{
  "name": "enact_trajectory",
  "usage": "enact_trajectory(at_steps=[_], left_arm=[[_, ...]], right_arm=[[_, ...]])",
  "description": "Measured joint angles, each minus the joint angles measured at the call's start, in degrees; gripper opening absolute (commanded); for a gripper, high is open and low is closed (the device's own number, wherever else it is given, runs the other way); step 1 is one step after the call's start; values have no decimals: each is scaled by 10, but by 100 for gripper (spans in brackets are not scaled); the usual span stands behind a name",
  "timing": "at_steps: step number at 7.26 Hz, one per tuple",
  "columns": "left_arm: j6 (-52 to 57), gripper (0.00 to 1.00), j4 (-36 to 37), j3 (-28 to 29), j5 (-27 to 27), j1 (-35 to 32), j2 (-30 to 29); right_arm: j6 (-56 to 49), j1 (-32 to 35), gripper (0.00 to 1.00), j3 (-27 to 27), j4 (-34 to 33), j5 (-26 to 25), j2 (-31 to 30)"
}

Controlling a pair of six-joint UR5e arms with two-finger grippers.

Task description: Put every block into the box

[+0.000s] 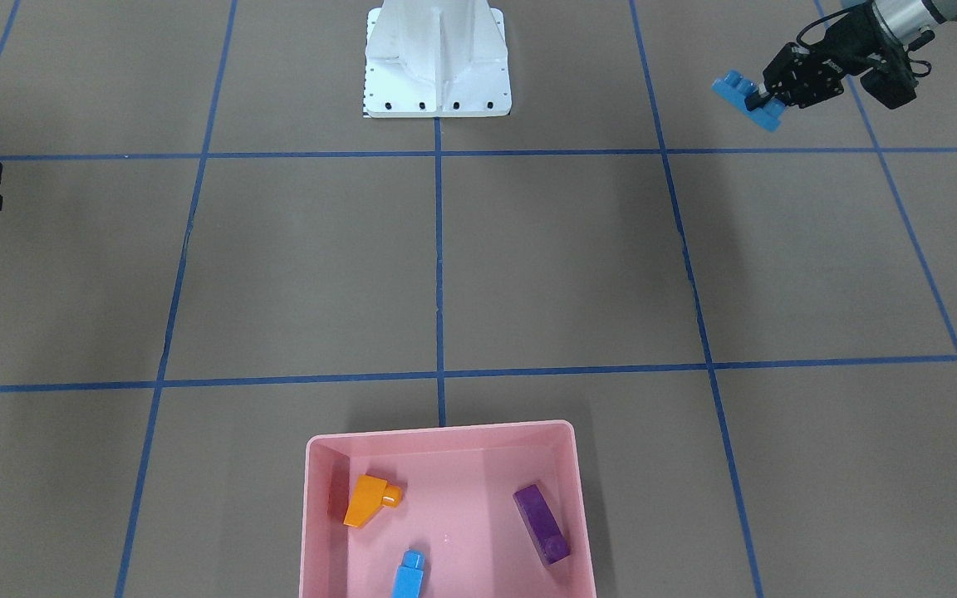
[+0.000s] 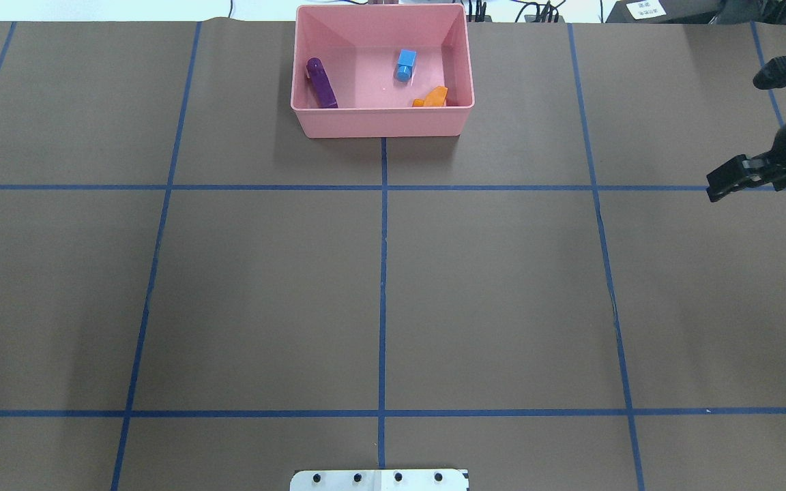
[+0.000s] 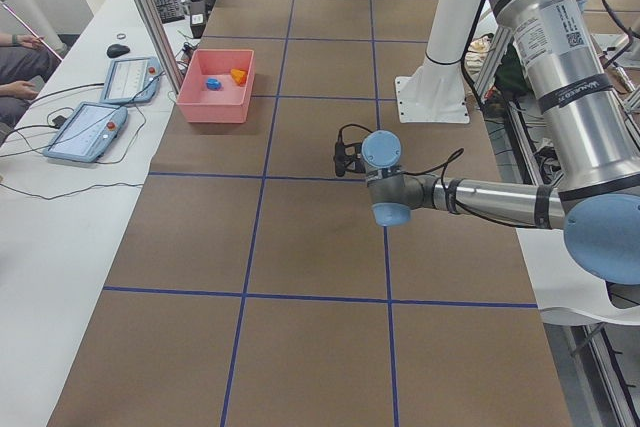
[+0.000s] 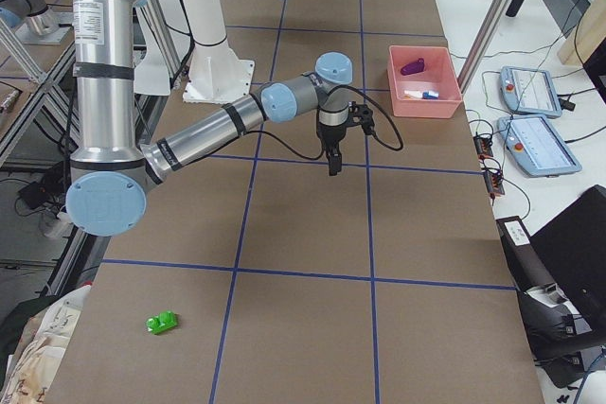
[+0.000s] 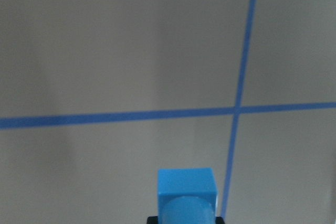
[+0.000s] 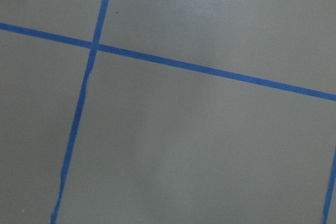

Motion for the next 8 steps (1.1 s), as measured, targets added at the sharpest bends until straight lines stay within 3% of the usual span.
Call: enact_trajectory(at_steps=[2, 5, 7, 8], left_arm=[[-14, 0, 91, -1, 2, -28, -115], [-18, 0, 336, 14, 42, -42, -337], [-18, 0, 444, 92, 74, -42, -485], [-20, 0, 462, 166, 88, -42, -557]], right_arm=[[-106, 52, 100, -4, -1, 10, -50], [-211, 110, 100, -15, -1, 34, -99], [-246, 132, 100, -33, 0, 42, -111], [-251, 136, 100, -38, 0, 43, -115]])
